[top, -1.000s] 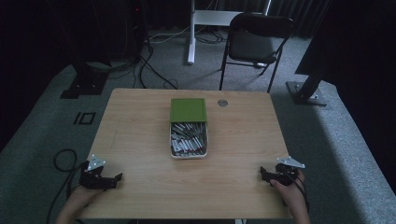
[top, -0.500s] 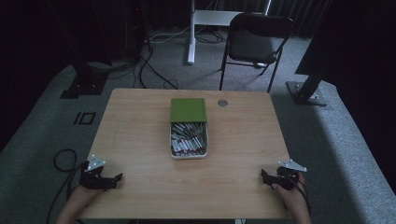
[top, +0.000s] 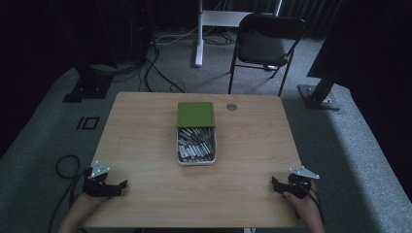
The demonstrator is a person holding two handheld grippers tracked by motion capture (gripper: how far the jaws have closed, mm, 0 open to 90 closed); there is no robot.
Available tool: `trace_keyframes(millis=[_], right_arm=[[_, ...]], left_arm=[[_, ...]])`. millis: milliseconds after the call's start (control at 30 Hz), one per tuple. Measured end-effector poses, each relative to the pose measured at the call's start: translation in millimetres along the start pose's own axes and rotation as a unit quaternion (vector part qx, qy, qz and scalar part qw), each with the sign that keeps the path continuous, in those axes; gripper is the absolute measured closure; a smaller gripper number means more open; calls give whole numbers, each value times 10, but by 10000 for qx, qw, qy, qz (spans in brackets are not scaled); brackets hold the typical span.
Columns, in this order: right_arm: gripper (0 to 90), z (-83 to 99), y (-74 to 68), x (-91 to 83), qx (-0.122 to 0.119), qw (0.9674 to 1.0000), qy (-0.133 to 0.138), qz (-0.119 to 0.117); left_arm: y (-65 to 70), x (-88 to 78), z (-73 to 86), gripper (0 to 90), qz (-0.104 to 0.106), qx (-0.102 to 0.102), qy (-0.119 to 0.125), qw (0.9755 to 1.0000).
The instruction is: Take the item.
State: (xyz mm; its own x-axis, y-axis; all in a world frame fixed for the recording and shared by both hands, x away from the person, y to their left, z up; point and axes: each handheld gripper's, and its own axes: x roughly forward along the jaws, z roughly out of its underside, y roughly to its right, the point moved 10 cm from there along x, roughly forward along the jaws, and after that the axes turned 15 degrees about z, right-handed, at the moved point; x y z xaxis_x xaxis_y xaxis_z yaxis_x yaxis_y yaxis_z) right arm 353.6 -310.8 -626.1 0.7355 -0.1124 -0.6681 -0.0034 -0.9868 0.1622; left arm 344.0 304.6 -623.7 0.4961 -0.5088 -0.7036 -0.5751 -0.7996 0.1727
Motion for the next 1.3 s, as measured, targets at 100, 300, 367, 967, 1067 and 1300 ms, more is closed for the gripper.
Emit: trace_keyframes(millis=[100, 300, 367, 967, 1067, 1300], right_arm=[[120, -9, -28, -1, -29, 10000, 14, -36], [136, -75, -91, -8, 6, 9999, 45, -122], [137, -116, -93, -25, -94, 9999, 101, -97], [146, -516, -186, -222, -91, 9982, 498, -328], [146, -555, -213, -235, -110, 9978, 537, -369], [161, -669, -333, -280, -155, 9969, 616, -472]], left_arm=[[0, 0, 0, 14, 0, 1, 0, 10000], [0, 0, 0, 14, 1, 0, 0, 10000], [0, 0, 0, 14, 1, 0, 0, 10000], [1, -1, 1, 14, 0, -3, -9, 10000], [1, -1, 1, 14, 0, -3, -10, 10000], [0, -1, 1, 14, 0, -1, -9, 10000]])
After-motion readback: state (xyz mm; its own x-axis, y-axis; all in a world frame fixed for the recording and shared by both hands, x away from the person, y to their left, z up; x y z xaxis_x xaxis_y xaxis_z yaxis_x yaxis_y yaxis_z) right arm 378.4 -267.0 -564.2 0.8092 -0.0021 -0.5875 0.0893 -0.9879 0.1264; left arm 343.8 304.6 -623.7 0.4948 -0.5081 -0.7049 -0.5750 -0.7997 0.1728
